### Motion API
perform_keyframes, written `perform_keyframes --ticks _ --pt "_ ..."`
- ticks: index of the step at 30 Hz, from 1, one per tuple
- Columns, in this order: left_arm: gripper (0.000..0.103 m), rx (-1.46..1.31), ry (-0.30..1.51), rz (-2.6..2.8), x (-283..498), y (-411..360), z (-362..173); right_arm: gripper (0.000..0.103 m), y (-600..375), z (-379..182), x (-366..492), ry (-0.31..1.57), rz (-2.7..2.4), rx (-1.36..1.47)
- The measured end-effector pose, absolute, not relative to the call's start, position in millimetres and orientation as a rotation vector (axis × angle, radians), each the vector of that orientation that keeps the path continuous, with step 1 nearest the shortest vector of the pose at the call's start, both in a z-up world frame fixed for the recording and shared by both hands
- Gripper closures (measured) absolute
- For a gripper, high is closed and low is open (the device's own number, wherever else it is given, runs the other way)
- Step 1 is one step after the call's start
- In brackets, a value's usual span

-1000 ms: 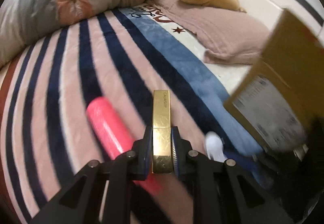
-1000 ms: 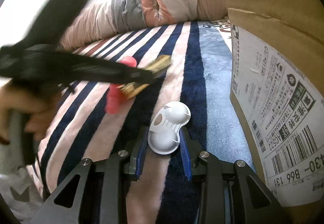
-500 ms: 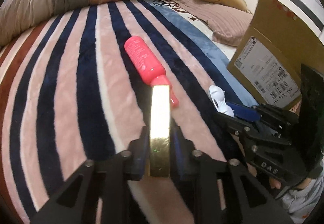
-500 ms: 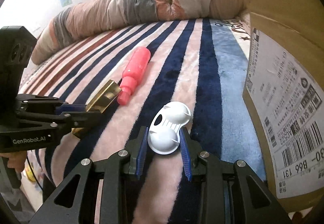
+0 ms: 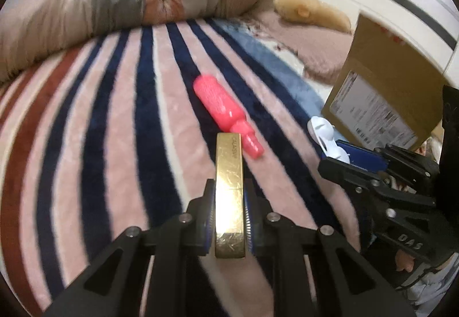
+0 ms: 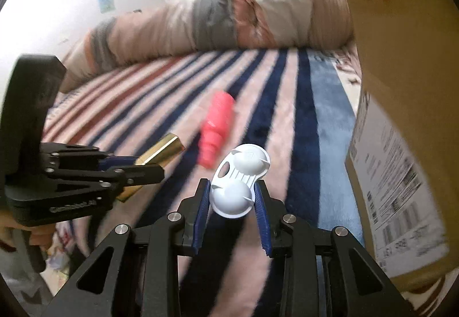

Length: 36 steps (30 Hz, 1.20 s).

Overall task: Organize rigid objects
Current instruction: 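Carry the gold tube and earbud case into the box and release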

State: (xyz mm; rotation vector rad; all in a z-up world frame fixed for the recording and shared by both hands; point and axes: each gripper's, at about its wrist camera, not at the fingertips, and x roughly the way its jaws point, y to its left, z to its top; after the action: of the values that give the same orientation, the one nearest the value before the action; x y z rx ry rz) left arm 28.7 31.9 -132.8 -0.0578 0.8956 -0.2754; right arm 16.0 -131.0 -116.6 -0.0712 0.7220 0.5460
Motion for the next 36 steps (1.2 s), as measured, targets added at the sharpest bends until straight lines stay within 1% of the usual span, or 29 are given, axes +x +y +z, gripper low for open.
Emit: perform_keyframes --ticks 5,11,13,16,19,24,29,36 --pt "0.088 -0.045 0.776 -0.29 3.6 34.2 -72.1 0.077 -134.3 -63.6 -14.9 0.583 0.614 -0.096" --pt "0.088 -0.006 0.633 -0.418 -1.1 -7.0 3.4 0.077 -202.3 0.8 -35.5 0.437 0.528 -0.002" --pt "0.088 0.001 0.603 -0.479 3.1 -30.7 22.1 0.077 -231.0 8.1 -35.8 0.43 0.44 0.012" --pt "0.088 0.046 0.579 -0.57 12.6 -77.1 41.6 0.077 -277.2 4.4 -22.7 0.489 0.296 0.059" --pt "0.088 0.075 0.616 -0.669 29.6 -126.0 44.5 0.077 -313.7 -14.2 -7.7 0.593 0.212 0.078" --pt "0.088 0.155 0.695 -0.711 51.9 -177.8 29.8 0.076 -336.8 -33.6 -4.7 0.65 0.195 0.069" --pt "0.088 0.231 0.755 -0.666 61.8 -197.5 11.4 0.076 -338.6 -43.9 7.3 0.676 0.167 0.07" --pt "0.088 0.299 0.801 -0.628 72.6 -207.7 -7.2 0.067 -339.1 -44.7 5.5 0.661 0.184 0.077"
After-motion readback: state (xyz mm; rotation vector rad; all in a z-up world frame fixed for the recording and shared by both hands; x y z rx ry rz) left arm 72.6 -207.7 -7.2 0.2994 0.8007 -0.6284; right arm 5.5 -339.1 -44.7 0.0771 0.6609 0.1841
